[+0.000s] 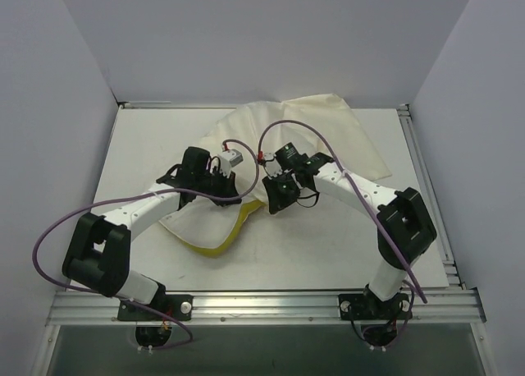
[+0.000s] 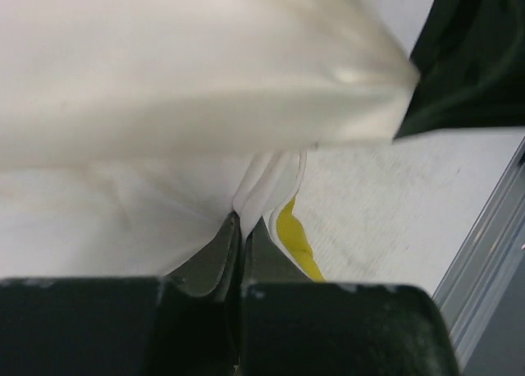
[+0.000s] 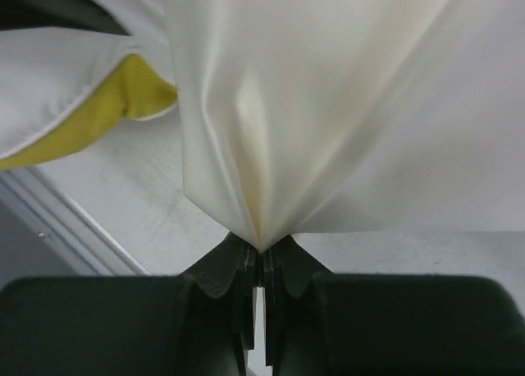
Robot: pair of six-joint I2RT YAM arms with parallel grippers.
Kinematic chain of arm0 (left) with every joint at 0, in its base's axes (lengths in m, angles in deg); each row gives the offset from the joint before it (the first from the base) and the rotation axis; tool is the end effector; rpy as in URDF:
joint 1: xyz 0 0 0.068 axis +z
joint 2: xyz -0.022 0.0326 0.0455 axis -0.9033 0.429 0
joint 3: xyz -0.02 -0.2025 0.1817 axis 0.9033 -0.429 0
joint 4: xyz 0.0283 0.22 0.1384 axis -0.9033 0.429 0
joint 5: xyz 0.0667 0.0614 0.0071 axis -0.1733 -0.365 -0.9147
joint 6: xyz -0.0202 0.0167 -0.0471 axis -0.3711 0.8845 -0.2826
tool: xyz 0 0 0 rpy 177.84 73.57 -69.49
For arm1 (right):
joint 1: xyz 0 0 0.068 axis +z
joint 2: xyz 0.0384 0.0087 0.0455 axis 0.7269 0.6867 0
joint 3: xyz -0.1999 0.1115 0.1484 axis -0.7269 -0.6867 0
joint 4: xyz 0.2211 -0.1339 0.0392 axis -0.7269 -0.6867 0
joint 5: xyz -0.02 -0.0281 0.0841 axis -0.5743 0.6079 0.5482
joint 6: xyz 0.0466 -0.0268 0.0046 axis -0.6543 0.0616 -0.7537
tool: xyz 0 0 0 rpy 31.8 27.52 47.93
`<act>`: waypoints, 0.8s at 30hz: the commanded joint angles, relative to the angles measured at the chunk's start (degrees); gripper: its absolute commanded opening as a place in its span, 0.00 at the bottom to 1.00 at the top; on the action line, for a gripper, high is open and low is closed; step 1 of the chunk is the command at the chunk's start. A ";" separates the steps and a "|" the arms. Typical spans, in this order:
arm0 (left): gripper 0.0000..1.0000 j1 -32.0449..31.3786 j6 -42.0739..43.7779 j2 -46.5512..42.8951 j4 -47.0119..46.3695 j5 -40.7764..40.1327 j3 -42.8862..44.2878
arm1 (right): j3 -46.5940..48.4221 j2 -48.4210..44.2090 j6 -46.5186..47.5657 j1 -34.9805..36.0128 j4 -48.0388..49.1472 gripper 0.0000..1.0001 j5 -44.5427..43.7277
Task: Put the pillow into the pillowcase
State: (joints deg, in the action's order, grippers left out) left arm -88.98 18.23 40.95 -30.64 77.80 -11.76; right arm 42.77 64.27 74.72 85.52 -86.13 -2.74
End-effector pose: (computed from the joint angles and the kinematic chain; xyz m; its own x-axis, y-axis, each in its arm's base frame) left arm 0.2697 -0.1431 0.2175 -0.6378 0.3109 -0.7047 0.7022 0.6107 -0.3660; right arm 0.2811 0.2448 0.2369 -0.6570 -0.4459 -0.6079 -0.7248 0.5955 0.3464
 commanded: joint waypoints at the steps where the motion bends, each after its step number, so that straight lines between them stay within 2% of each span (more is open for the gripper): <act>1: 0.00 -0.66 -12.93 -0.08 -16.74 -0.88 4.83 | 3.15 -6.71 -3.21 1.71 -2.42 0.00 13.60; 3: 0.00 -2.42 -13.82 1.59 -18.07 -5.36 6.05 | 7.37 -9.34 -5.49 0.58 -2.16 0.00 17.49; 6: 0.00 -4.53 -15.49 3.61 -17.90 -9.94 6.76 | 9.75 -8.92 -7.43 -2.76 -1.55 0.00 17.31; 8: 0.00 -5.41 -15.76 4.06 -16.59 -10.30 6.68 | 9.23 -7.43 -7.35 -7.41 -2.51 0.00 16.10; 10: 0.20 -7.17 -13.40 3.10 -14.13 -8.64 7.29 | 7.65 -5.06 -7.26 -12.49 -3.13 0.00 16.26; 12: 0.44 -7.78 -8.67 1.26 -6.06 -7.23 8.34 | 6.59 -3.13 -6.48 -15.67 -4.88 0.00 16.26; 13: 0.63 -6.92 -6.73 -1.45 -3.16 -6.44 9.39 | 5.63 -2.59 -4.64 -17.69 -6.19 0.00 15.83; 15: 0.87 -4.64 0.45 -4.71 5.16 -5.56 9.93 | 4.75 -1.98 -2.26 -19.03 -7.17 0.00 14.86; 16: 0.97 -0.53 3.20 -7.60 8.26 -4.68 10.97 | 4.13 -2.06 0.45 -19.12 -8.48 0.00 14.07; 17: 0.97 1.34 5.92 -8.58 14.65 -5.11 11.59 | 3.87 -1.97 1.43 -19.12 -8.93 0.00 13.63; 19: 0.97 6.86 12.87 -9.74 19.61 -5.64 12.65 | 2.90 -2.50 3.01 -18.59 -9.45 0.00 14.15; 20: 0.97 13.16 14.72 -9.74 22.59 -4.86 12.65 | 2.29 -2.85 3.89 -17.37 -10.41 0.00 14.41; 22: 0.97 18.56 20.08 -8.25 24.81 -4.15 12.83 | 1.50 -4.43 7.23 -15.00 -12.26 0.00 14.50; 23: 0.97 22.93 21.93 -7.20 27.17 -3.19 13.18 | -0.16 -5.13 9.33 -11.68 -12.70 0.00 13.98; 24: 0.97 24.02 26.82 -4.40 28.67 -2.92 13.35 | -1.05 -6.62 10.31 -9.82 -13.23 0.00 13.45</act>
State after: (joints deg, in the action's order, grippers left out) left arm -70.29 31.15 32.32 -13.72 73.08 0.65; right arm 43.91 62.80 78.41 69.90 -93.93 10.09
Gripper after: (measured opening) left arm 0.973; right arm 0.043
